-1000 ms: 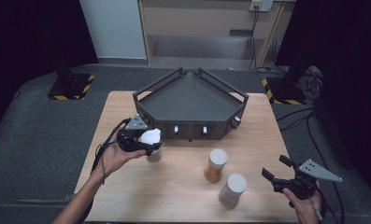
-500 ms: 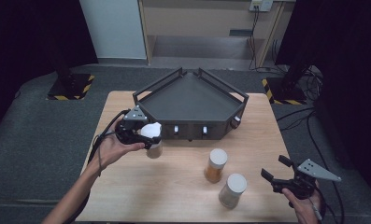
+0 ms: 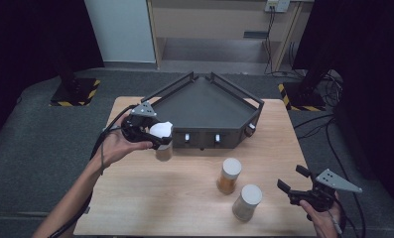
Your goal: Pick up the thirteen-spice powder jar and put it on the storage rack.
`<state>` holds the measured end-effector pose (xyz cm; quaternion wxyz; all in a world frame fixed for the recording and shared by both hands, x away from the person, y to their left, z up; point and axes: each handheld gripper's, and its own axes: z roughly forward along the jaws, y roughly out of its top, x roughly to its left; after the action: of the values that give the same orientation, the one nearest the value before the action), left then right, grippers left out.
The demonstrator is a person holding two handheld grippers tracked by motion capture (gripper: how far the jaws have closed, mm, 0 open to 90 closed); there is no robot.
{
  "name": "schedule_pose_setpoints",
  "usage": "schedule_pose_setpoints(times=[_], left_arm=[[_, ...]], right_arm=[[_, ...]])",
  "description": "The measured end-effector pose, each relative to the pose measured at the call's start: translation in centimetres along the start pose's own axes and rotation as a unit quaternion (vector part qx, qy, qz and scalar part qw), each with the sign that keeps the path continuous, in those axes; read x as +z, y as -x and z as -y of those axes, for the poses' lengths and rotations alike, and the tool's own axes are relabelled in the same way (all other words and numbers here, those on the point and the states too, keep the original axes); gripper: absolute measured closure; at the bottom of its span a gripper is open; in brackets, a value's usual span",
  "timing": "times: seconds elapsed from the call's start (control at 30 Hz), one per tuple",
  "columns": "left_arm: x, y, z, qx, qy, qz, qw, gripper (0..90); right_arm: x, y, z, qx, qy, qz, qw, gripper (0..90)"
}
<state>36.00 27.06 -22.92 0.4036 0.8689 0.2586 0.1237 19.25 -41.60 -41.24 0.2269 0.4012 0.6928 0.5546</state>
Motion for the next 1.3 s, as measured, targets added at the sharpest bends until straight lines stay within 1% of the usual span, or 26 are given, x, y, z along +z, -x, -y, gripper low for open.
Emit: schedule_pose_setpoints(times=[0.13,0.27,0.5,0.67,0.87,1.0,1.1,1.17,1.3], left_arm=[[-0.3,-0.6,-0.7,0.001,0.007,0.003,1.0,29.8],[-0.3,-1.1,-1.4,-0.001,0.011,0.001,0.9999,29.8],[-0.3,-1.7,-2.4,-0.005,0.018,-0.008,0.9998,29.8],[-0.1,-2.3,-3.4,-0.003,0.014,-0.019,0.9997,29.8],[0.2,-3.0,-4.4,-0.016,0.017,-0.032,0.9992,29.8],[0.7,-3.5,-5.2,-0.018,0.013,-0.046,0.9987,29.8],[1.2,-4.0,-5.8,-0.024,0.009,-0.058,0.998,29.8],[1.5,-4.3,-6.0,-0.03,0.008,-0.065,0.9974,29.8],[2.1,-5.1,-6.2,-0.046,0.012,-0.073,0.9962,29.8]], right_arm=[[0.0,0.0,0.0,0.0,0.0,0.0,1.0,4.9],[0.0,0.0,0.0,0.002,-0.001,0.0,1.0,4.9],[0.0,0.2,0.0,0.004,-0.001,0.0,1.0,4.9],[0.0,0.2,0.1,0.006,-0.002,0.001,1.0,4.9],[-0.1,0.3,0.1,0.008,-0.002,0.002,1.0,4.9],[-0.1,0.4,0.2,0.009,-0.001,0.002,1.0,4.9],[-0.1,0.4,0.2,0.011,-0.002,0.002,0.9999,4.9],[0.0,0.5,0.2,0.011,-0.002,0.002,0.9999,4.9],[0.0,0.6,0.2,0.014,-0.003,0.002,0.9999,4.9]])
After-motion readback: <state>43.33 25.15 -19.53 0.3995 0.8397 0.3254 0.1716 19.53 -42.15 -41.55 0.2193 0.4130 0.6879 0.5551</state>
